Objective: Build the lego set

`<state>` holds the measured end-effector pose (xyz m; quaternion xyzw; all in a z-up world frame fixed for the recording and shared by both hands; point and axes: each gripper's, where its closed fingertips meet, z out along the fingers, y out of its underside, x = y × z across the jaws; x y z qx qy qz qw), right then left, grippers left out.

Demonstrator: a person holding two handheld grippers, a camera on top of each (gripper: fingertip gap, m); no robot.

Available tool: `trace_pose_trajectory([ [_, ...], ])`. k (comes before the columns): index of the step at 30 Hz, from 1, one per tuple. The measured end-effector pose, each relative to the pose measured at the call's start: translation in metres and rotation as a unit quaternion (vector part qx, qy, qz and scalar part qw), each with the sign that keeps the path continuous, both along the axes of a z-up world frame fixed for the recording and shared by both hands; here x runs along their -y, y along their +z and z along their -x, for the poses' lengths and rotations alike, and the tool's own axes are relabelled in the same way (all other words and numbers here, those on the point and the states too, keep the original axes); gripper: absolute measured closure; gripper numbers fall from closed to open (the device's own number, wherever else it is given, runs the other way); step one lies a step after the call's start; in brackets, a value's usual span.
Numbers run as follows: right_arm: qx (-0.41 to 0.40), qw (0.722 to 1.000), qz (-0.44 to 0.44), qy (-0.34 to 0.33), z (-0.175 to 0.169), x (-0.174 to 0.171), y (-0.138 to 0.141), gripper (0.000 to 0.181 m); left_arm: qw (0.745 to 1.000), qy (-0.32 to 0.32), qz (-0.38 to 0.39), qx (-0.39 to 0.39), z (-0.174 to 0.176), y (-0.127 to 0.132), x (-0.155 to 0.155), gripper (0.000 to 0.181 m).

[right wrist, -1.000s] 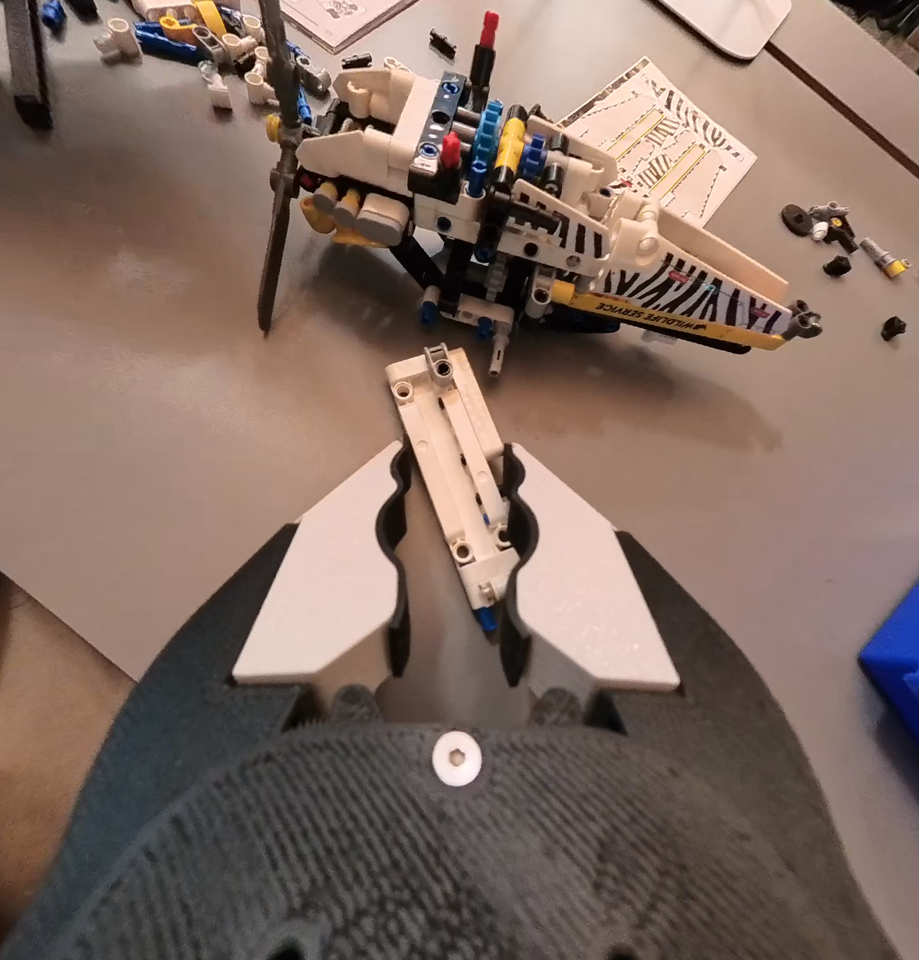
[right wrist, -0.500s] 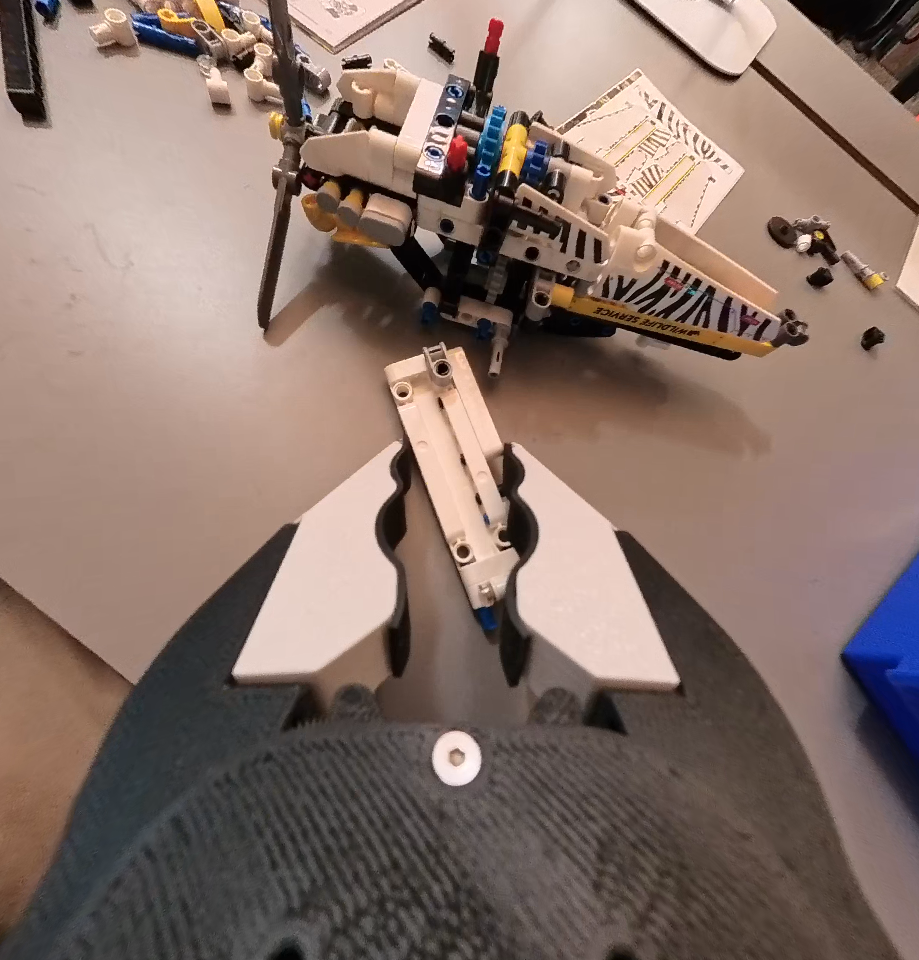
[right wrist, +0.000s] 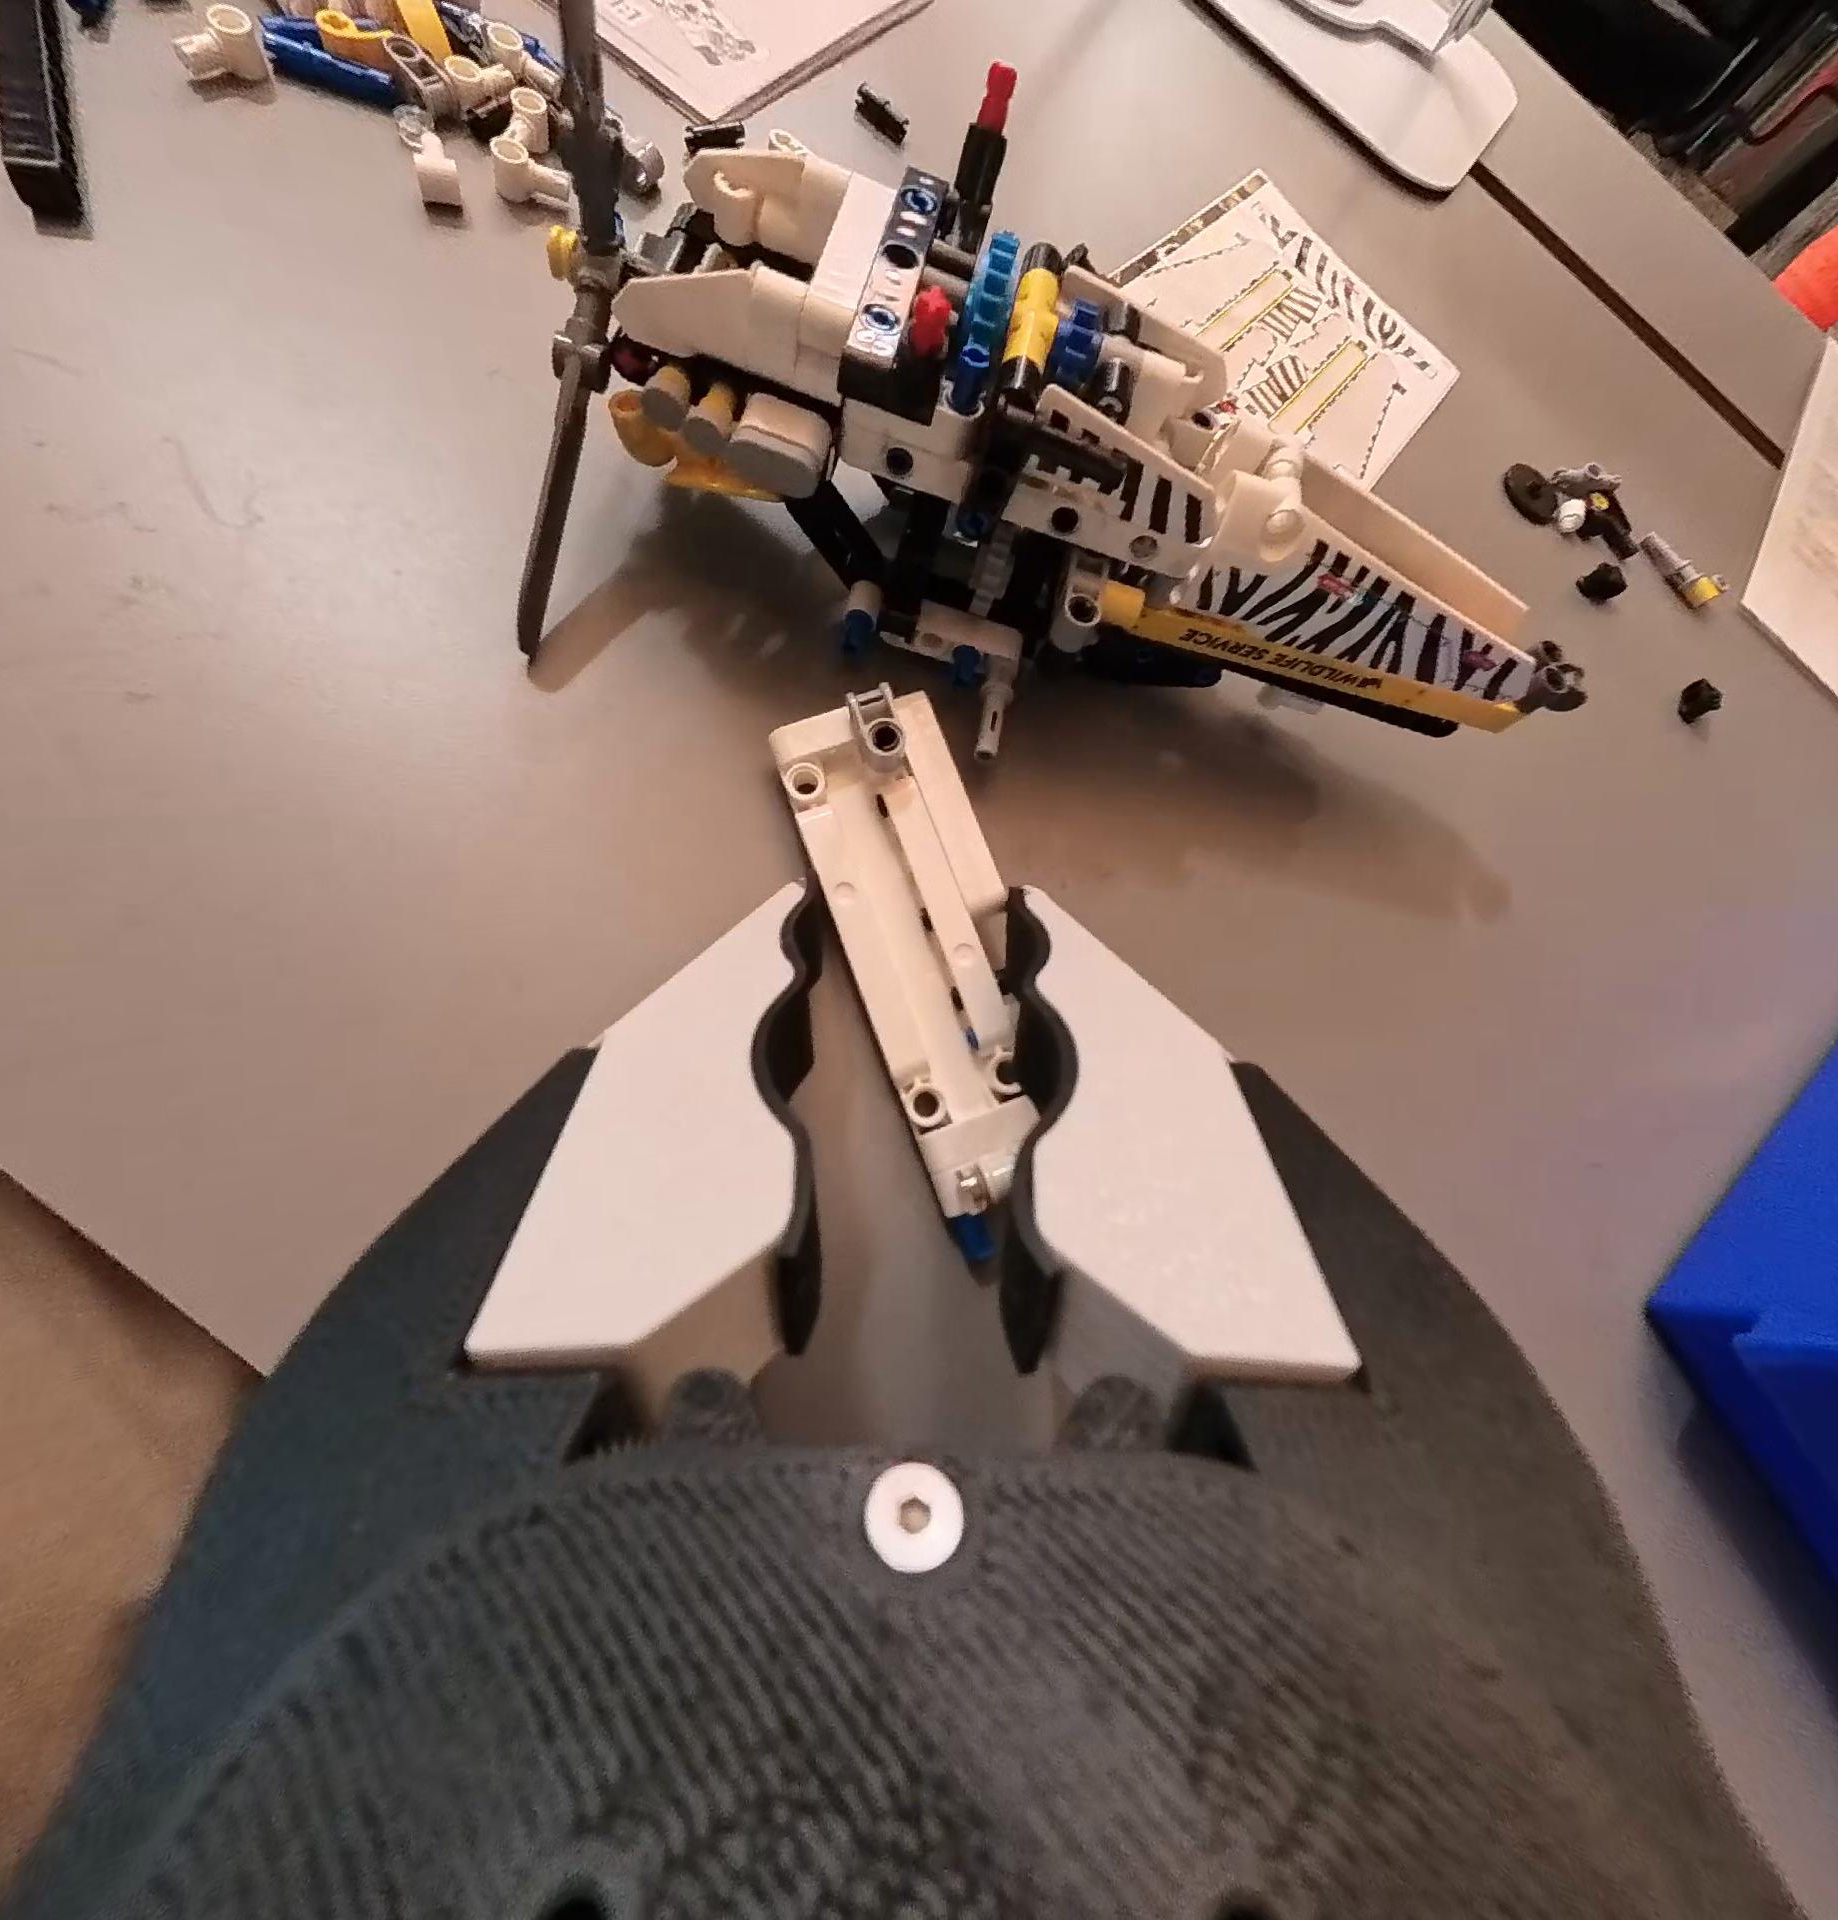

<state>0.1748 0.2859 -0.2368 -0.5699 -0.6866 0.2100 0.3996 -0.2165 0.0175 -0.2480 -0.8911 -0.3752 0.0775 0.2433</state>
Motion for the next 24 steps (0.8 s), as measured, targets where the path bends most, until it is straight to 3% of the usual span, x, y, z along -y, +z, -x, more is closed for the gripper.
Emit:
trace_pose_trajectory([
  [6, -0.005, 1.0, -0.014, 0.0, 0.0, 0.0, 0.001, 0.147, 0.999, -0.025, -0.034, 0.016, -0.01, 0.006, -0.017, 0.181],
  [9, -0.007, 1.0, -0.021, 0.0, 0.0, 0.001, 0.002, 0.147, 0.996, -0.039, -0.073, 0.015, -0.014, 0.018, -0.028, 0.181],
  [12, -0.008, 1.0, -0.024, 0.0, 0.0, 0.001, 0.002, 0.147, 0.977, -0.065, -0.195, 0.053, -0.03, 0.046, -0.055, 0.181],
  [16, -0.008, 1.0, -0.024, 0.0, 0.0, 0.001, 0.002, 0.147, 0.914, -0.111, -0.369, 0.128, -0.059, 0.089, -0.091, 0.174],
  [20, -0.008, 1.0, -0.026, 0.0, 0.0, 0.001, 0.002, 0.147, 0.823, -0.196, -0.464, 0.264, -0.109, 0.11, -0.117, 0.126],
  [22, -0.009, 1.0, -0.028, 0.0, 0.0, 0.001, 0.002, 0.147, 0.775, -0.216, -0.512, 0.3, -0.12, 0.126, -0.122, 0.114],
  [24, -0.01, 0.999, -0.03, 0.0, 0.0, 0.001, 0.003, 0.147, 0.759, -0.211, -0.534, 0.306, -0.119, 0.133, -0.122, 0.112],
])
